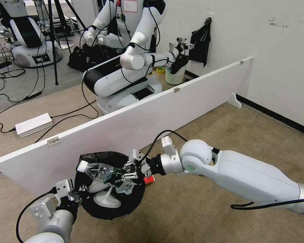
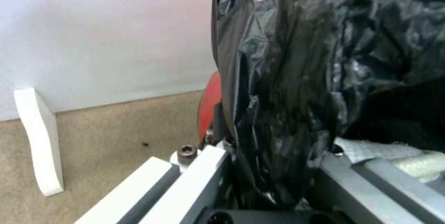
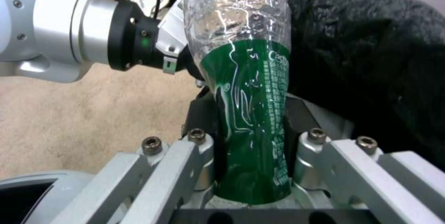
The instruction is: Pick up the trash bin, then pick up the garbage from the floor and place it into the trash bin.
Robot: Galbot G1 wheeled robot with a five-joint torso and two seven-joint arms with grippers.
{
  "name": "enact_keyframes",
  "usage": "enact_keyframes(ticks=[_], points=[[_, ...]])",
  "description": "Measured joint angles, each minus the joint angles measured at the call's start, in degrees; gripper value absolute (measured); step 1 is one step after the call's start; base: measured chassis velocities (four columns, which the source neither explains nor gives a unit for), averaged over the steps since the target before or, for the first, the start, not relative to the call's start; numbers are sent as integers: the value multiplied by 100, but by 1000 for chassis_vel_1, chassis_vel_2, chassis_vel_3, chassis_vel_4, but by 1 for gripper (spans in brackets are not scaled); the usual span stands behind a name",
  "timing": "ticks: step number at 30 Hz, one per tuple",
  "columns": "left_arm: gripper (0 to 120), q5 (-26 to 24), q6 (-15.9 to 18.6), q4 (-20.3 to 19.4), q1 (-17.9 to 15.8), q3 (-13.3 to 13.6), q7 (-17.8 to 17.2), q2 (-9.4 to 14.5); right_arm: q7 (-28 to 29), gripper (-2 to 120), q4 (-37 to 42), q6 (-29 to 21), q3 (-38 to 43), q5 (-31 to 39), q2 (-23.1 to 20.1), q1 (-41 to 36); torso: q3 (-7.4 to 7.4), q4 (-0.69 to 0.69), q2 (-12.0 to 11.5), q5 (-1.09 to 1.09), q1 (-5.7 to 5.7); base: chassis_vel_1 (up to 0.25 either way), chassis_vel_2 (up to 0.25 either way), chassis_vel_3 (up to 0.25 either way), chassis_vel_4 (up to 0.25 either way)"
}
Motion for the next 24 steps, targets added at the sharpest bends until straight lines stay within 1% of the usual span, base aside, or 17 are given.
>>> enact_keyframes(ticks=[6,16,24], points=[[0,-51,11,-17,-2,-3,-18,4,-21,25,-24,3,-2,-16,5,-14,0,0,0,0,0,0,0,0,0],[0,-193,43,-86,25,-13,-24,11,-63,24,-157,15,-7,-86,42,-53,0,0,0,0,0,0,0,0,0],[0,-399,95,-160,48,-10,-90,9,-91,25,-291,23,-22,-146,76,-70,0,0,0,0,0,0,0,0,0]])
